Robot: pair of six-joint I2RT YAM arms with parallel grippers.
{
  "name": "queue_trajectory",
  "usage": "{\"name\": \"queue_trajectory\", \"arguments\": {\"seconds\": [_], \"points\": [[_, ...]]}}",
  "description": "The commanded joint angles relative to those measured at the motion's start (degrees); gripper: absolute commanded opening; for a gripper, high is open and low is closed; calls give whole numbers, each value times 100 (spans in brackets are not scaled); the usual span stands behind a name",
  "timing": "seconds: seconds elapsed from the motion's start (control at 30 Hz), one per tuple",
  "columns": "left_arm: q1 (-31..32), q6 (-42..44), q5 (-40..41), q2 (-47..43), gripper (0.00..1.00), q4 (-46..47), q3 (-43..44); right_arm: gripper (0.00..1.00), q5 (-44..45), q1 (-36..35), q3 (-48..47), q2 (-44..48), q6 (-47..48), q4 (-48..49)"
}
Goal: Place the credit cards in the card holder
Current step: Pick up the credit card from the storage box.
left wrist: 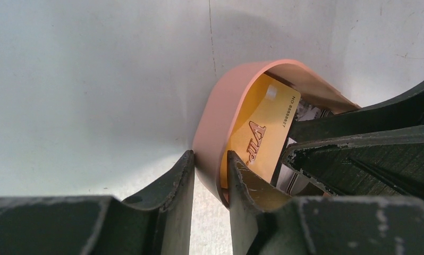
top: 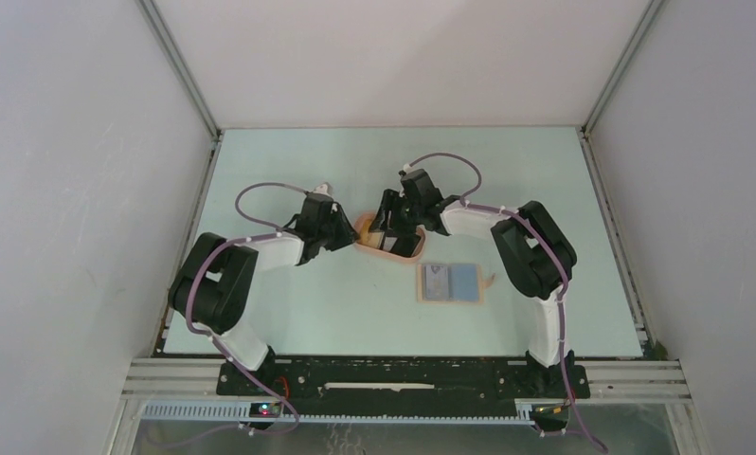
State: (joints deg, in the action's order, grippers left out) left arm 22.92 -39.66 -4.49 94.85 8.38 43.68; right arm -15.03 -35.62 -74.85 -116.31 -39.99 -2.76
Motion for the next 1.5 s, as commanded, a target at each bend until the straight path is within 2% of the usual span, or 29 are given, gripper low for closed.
{"name": "queue_trajectory", "arguments": {"seconds": [0.0, 0.23, 0.63, 0.87, 1.0, 1.17, 1.47], "points": [[147, -138, -142, -262, 31, 102, -163, 66, -364, 34, -123, -163, -252, 311], [168, -178, -119, -259, 31, 110, -187, 64, -1016, 153, 72, -52, -583, 936], [239, -287, -87, -287, 30, 128, -204, 63, -1571, 371, 251, -88, -1094, 1510], [266, -331, -72, -316, 30, 120, -203, 61, -1682, 321, 228, -221, -1159, 1612], [266, -341, -73, -322, 30, 128, -214, 60, -1319, 225, -29, -281, -817, 946], [291, -349, -96, -335, 30, 129, -198, 62, -1732, 234, -34, -461, -1105, 1240], [297, -367, -77, -339, 30, 146, -255, 54, -2289, 239, -30, -616, -1484, 1817]]}}
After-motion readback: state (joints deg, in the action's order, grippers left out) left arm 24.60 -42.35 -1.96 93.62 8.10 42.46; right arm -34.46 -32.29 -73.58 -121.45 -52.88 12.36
